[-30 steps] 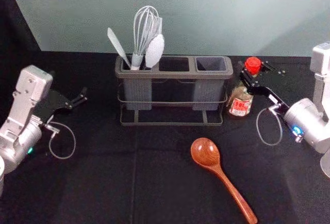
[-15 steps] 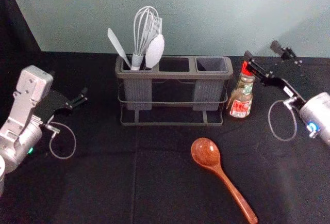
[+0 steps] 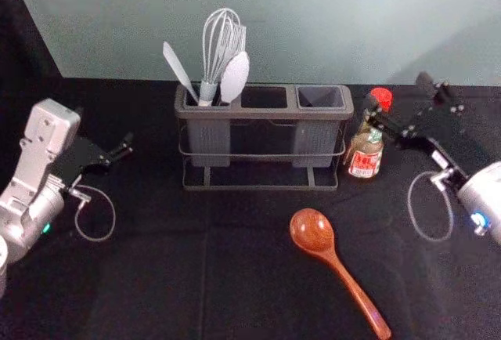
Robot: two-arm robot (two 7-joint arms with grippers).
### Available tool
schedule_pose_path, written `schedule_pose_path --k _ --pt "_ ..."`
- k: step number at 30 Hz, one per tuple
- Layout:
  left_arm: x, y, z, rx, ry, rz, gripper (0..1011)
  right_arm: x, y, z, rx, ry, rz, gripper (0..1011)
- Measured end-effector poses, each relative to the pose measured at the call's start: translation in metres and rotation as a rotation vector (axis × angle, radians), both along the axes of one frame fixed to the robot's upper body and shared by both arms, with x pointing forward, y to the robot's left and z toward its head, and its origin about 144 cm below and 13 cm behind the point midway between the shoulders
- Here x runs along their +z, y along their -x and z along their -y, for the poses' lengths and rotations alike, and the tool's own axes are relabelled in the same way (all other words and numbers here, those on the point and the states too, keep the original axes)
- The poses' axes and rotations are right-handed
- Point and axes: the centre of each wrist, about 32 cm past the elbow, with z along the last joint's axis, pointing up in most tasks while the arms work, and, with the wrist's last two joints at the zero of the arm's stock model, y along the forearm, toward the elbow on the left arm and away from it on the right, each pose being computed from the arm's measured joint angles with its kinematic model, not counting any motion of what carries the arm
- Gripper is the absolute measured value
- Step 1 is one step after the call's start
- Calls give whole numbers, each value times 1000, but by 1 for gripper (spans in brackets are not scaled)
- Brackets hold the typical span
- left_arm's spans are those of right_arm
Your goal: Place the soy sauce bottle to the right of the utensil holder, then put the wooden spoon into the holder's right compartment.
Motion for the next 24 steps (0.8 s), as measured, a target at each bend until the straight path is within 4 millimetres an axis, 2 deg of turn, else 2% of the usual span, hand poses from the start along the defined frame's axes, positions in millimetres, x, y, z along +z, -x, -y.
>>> schedule_pose_path --k 3,10,16,24 --pt "0 0 0 0 0 0 1011 -3 15 -11 2 20 -14 1003" --pt "0 0 0 0 0 0 1011 -9 35 -29 -4 47 -49 1003" --pt "0 0 0 0 0 0 1011 -24 56 -50 4 52 -105 1003" --pt "0 0 0 0 0 0 1011 -42 64 -61 24 36 -157 1003"
